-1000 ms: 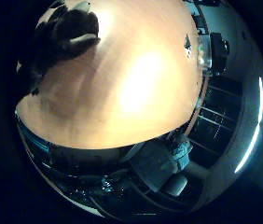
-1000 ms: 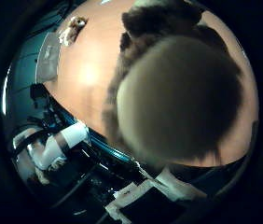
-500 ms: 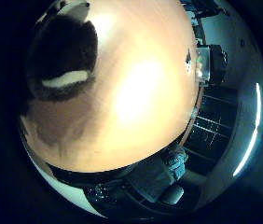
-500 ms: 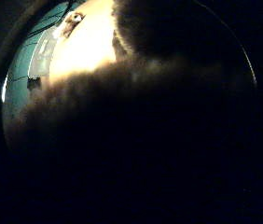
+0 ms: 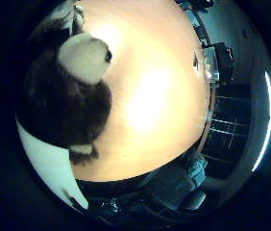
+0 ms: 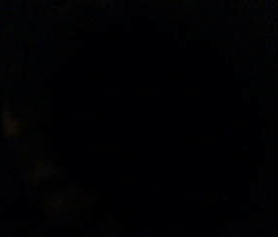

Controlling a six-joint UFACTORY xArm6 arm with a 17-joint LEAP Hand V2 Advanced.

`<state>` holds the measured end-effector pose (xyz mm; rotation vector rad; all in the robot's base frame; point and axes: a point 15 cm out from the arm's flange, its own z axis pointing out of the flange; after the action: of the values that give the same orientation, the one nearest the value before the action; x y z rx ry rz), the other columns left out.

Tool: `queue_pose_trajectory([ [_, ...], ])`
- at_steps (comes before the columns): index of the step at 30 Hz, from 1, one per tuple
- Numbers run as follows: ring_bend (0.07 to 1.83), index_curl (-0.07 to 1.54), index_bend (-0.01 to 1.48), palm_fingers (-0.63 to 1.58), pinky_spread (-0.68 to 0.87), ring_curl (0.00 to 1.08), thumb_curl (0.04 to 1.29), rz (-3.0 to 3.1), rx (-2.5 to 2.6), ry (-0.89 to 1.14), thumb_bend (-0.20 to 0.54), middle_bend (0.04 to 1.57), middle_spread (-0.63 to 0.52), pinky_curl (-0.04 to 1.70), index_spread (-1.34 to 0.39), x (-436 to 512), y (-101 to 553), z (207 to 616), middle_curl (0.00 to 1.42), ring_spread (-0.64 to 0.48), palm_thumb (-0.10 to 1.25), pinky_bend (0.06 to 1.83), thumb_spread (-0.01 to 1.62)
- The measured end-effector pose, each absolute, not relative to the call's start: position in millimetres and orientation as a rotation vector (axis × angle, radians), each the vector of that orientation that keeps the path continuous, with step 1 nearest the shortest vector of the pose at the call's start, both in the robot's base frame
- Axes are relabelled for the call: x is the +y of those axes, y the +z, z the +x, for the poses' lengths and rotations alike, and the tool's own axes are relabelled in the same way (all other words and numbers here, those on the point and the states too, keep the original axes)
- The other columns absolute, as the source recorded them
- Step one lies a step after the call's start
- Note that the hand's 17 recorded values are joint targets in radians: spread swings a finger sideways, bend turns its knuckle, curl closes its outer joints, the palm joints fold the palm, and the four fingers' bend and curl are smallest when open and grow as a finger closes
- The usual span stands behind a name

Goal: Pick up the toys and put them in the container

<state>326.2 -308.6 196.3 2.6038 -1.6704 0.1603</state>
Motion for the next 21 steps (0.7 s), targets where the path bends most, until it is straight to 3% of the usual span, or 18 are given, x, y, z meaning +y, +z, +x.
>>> queue_pose_trajectory([
  [7, 1.38, 0.99, 0.97, 0.94, -0.28, 0.78, 0.42, 2.721, -1.568, 0.207, -0.015, 1.17, -0.29, 0.92, -0.39, -239.2, 252.4, 356.7, 1.02, -0.27, 0.99, 1.18, 1.07],
  [21, 1.43, 1.05, 1.00, 0.92, -0.27, 0.82, 0.40, 2.856, -1.452, 0.303, -0.011, 1.20, -0.26, 1.06, -0.36, -68.2, 390.6, 431.9, 1.09, -0.25, 0.99, 1.17, 1.16],
])
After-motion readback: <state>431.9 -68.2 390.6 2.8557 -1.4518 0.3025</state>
